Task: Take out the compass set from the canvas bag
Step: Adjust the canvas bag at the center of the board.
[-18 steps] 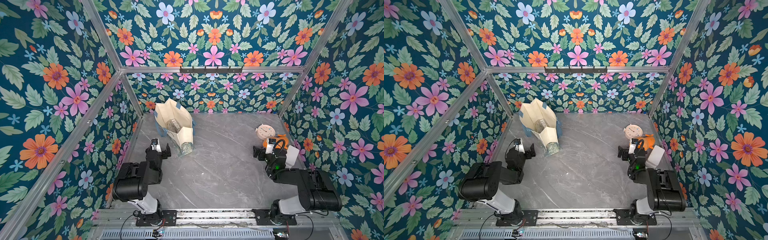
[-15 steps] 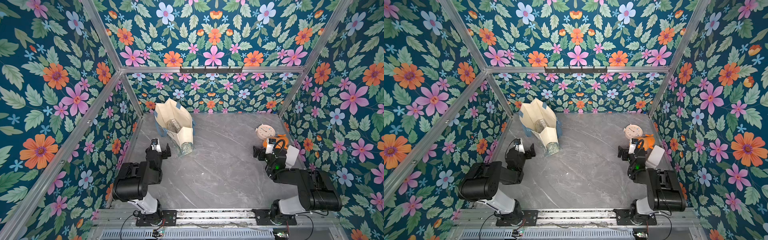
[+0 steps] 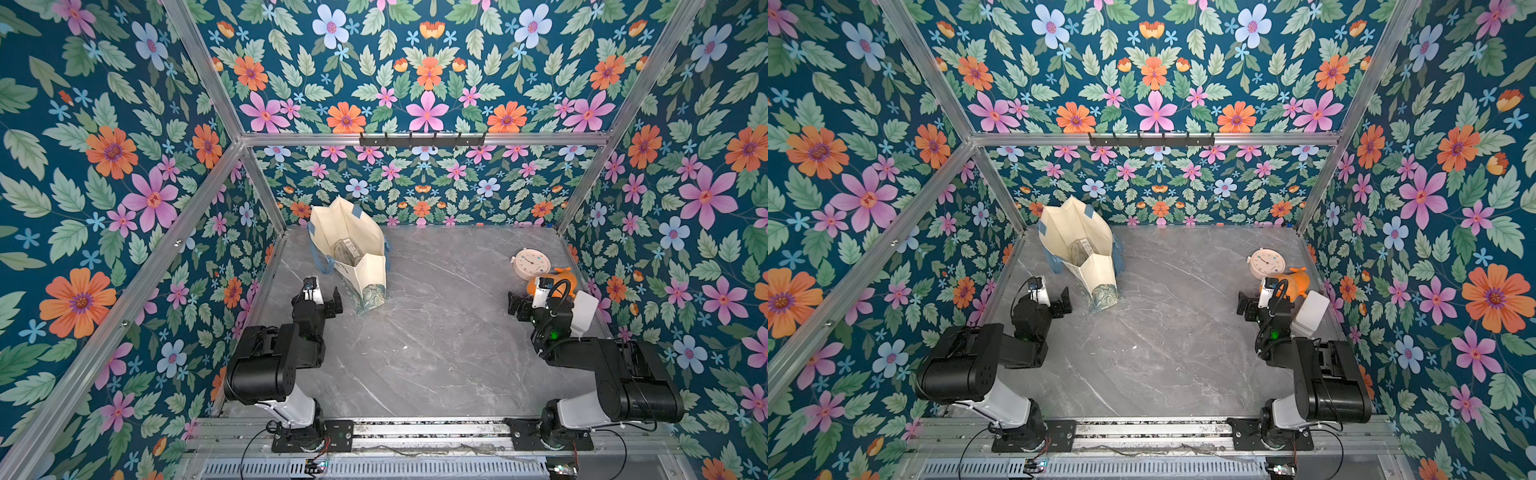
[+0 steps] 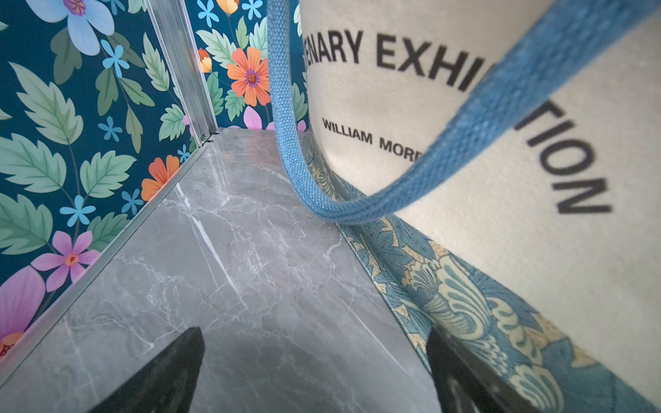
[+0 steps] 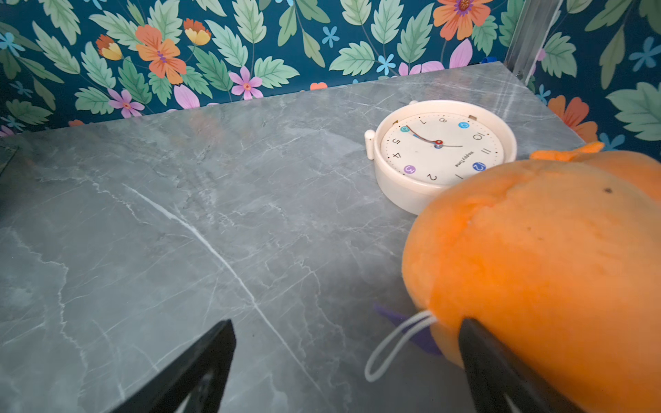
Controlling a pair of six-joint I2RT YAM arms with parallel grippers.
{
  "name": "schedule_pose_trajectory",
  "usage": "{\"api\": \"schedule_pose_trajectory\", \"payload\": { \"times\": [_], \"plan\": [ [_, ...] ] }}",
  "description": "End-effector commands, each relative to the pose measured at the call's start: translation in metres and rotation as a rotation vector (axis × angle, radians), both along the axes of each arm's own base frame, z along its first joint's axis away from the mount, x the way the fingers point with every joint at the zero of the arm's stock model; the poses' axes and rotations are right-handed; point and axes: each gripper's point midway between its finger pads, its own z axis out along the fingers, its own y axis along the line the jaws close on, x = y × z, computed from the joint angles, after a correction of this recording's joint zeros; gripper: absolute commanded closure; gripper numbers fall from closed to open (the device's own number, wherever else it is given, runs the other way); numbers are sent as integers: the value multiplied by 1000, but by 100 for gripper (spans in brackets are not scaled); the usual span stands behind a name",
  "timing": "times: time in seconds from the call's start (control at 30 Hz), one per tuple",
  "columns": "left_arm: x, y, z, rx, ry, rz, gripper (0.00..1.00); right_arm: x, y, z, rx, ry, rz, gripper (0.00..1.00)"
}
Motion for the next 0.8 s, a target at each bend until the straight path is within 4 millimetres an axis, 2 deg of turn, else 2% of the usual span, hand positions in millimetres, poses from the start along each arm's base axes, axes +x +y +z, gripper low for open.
{"api": "schedule_pose_trajectory", "payload": {
  "times": [0.0,0.1,0.17,0.23,0.27,0.37,0.4,0.5,0.6,0.67,0.77],
  "plan": [
    [1,1,8,22,-27,16,0,3,-2,8,-9,-33,-14,1],
    [-6,18,28,50,-50,172,0,6,9,22,-42,21,26,1],
    [-12,24,43,48,-18,235,0,9,17,50,-69,108,7,1],
    [-19,27,65,15,-14,283,0,16,27,86,-8,113,-3,1],
    [-22,28,74,-27,-6,301,0,16,35,97,16,114,2,1],
    [-24,19,94,-126,72,283,0,17,80,125,54,67,96,1],
    [-25,17,101,-163,103,293,0,15,102,131,43,56,157,1],
    [-21,11,122,-289,167,316,0,9,149,139,53,62,248,1],
    [3,-13,146,-348,237,207,0,6,190,135,158,188,367,1],
    [17,-16,160,-372,290,222,0,5,214,132,198,278,452,1],
    [43,-21,189,-379,316,212,1,6,241,130,124,308,514,1]
  ]
}}
